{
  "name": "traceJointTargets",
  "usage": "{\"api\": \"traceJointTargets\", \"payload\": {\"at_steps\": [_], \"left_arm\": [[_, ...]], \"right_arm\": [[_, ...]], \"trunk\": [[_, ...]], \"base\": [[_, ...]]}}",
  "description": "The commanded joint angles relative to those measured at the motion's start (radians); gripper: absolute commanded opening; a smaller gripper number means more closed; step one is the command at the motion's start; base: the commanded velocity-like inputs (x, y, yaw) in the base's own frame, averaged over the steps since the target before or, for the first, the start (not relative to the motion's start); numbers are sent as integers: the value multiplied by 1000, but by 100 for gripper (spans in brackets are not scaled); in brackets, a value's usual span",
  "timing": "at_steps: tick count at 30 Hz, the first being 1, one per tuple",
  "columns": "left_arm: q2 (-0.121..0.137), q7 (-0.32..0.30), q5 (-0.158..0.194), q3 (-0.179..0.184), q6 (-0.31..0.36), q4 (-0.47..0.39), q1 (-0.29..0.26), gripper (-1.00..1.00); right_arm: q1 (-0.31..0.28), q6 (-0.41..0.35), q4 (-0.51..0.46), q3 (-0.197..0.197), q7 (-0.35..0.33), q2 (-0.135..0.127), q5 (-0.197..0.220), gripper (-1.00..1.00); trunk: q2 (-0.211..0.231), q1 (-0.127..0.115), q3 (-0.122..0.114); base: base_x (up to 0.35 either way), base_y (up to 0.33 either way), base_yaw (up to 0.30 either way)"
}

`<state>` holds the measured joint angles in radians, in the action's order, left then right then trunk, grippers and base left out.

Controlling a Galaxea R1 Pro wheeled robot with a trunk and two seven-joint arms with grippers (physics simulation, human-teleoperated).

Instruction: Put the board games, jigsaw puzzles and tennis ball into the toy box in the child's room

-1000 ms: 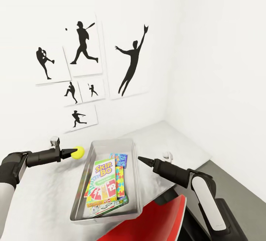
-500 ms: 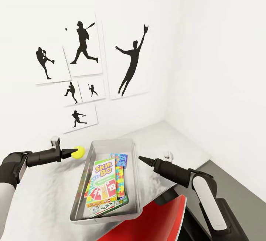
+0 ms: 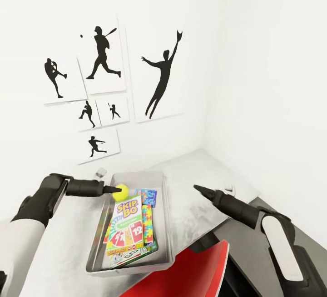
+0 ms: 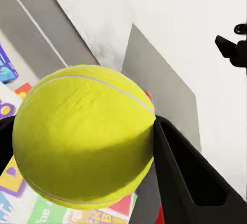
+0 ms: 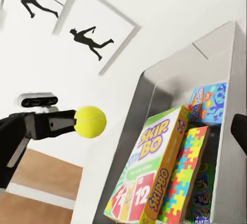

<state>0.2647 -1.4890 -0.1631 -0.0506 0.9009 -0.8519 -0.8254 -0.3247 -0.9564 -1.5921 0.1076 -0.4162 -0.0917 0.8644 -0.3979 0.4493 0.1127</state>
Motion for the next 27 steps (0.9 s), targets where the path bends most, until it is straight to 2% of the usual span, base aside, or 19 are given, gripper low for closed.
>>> {"api": "traceJointTargets", "payload": {"at_steps": [1,2,4,6,8,16,17,18,20,22,23,26,27], "left_arm": [[-2,-6,-14,37,37,-73,5,-100],[-3,-2,-18,83,71,-169,21,-100],[-5,1,-25,139,97,-294,38,-100],[-5,1,-46,192,121,-392,48,-100],[-8,1,-80,238,134,-452,53,-100],[-71,4,-244,472,140,-504,61,-100],[-77,4,-261,518,138,-506,62,-100],[-80,5,-273,578,137,-521,63,-100],[-82,7,-279,624,136,-546,71,-100],[-83,49,-282,671,137,-566,97,-100],[-84,59,-282,677,137,-567,100,-100],[-85,110,-283,738,138,-572,116,-100],[-84,114,-283,746,138,-573,118,-100]], "right_arm": [[0,-4,0,22,-27,-12,-5,100],[1,-3,0,45,-50,-22,-4,100],[2,1,0,64,-69,-28,-5,100],[1,5,0,72,-79,-31,-5,100],[1,7,0,76,-83,-31,-5,100],[0,8,1,78,-85,-31,-5,100],[0,7,2,78,-84,-31,-5,100],[-1,7,2,77,-84,-31,-6,100],[-1,7,3,77,-84,-30,-6,100],[-1,6,3,77,-84,-31,-7,100],[-1,6,3,77,-84,-31,-7,100],[-1,5,3,76,-84,-31,-7,100],[-1,5,3,76,-84,-31,-7,100]], "trunk": [[-2,1,2],[-2,1,2],[-2,1,2],[-2,1,2],[-2,1,2],[-2,1,2],[-2,1,2],[-2,1,2],[-2,1,2],[-2,1,2],[-2,1,2],[-2,1,2],[-2,1,2]], "base": [[0,0,0],[0,0,0],[0,0,0],[0,0,0],[0,0,0],[0,0,0],[0,0,0],[0,0,0],[0,0,0],[0,0,0],[0,0,0],[0,0,0],[0,0,0]]}}
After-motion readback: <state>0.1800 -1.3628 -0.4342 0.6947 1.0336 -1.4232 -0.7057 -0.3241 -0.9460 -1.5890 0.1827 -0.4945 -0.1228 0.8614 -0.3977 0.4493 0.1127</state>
